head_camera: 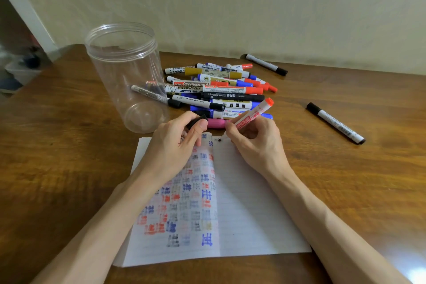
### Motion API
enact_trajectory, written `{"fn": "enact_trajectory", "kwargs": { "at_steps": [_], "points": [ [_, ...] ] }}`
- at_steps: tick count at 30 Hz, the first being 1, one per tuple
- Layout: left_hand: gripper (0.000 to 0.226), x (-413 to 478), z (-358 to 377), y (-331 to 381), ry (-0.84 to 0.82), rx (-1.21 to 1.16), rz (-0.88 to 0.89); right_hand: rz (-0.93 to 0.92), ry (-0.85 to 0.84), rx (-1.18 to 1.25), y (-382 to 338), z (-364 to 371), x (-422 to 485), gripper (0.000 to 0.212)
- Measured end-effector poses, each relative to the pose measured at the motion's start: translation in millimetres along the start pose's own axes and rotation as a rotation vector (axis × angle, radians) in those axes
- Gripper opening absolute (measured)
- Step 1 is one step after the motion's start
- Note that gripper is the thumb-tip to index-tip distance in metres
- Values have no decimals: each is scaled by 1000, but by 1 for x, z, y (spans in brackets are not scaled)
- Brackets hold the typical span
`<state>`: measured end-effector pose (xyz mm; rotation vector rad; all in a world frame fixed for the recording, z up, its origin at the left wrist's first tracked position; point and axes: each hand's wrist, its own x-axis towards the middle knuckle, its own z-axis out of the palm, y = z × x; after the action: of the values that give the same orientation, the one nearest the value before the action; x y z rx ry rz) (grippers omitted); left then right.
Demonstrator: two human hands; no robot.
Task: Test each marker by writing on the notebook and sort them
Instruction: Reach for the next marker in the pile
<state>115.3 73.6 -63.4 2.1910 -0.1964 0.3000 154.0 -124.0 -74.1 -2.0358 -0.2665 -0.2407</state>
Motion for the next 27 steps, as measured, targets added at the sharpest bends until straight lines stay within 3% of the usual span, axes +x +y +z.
{"fn": "enact_trajectory", "kwargs": {
  "at_steps": [27],
  "points": [
    [34,1,0,-3,1,38,19,27,-47,91,-4,-3,1,14]
  ]
}}
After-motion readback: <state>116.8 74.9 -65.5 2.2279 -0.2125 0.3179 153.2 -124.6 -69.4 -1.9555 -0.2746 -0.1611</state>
